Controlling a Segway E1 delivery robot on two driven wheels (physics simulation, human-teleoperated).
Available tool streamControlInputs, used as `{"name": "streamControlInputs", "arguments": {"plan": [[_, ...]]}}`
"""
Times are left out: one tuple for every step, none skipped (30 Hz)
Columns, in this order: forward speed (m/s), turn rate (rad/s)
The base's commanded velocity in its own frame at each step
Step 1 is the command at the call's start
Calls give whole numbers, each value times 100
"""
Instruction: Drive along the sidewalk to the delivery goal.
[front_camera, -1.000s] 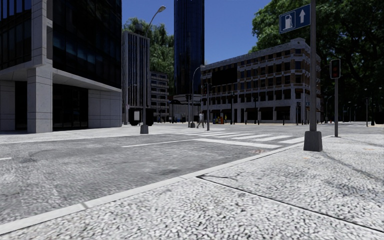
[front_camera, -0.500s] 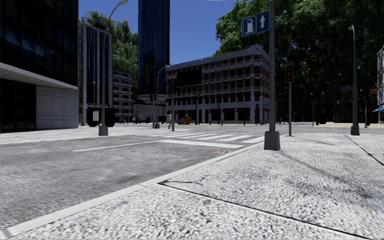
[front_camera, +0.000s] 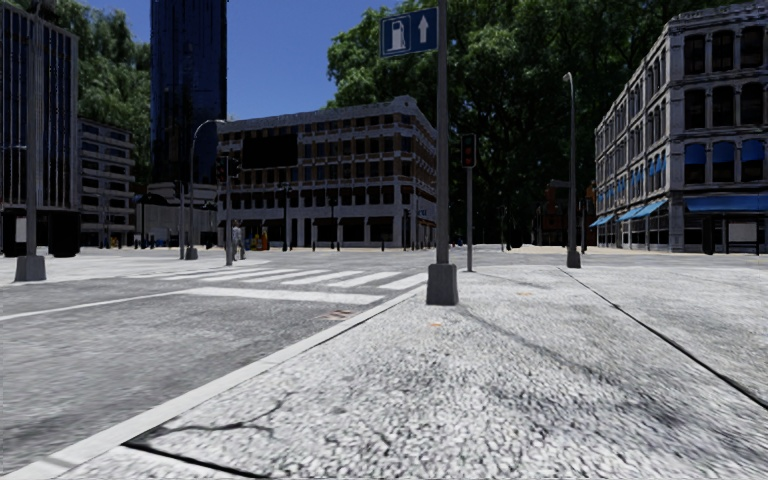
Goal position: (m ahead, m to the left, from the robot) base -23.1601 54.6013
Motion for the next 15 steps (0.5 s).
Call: {"name": "streamControlInputs", "arguments": {"plan": [[200, -67], [200, -67], [200, -67], [200, -67], [200, -67], [200, -67], [200, -67], [200, -67], [200, -67], [200, -67], [200, -67], [200, -67], [200, -67], [200, -67], [200, -67]]}}
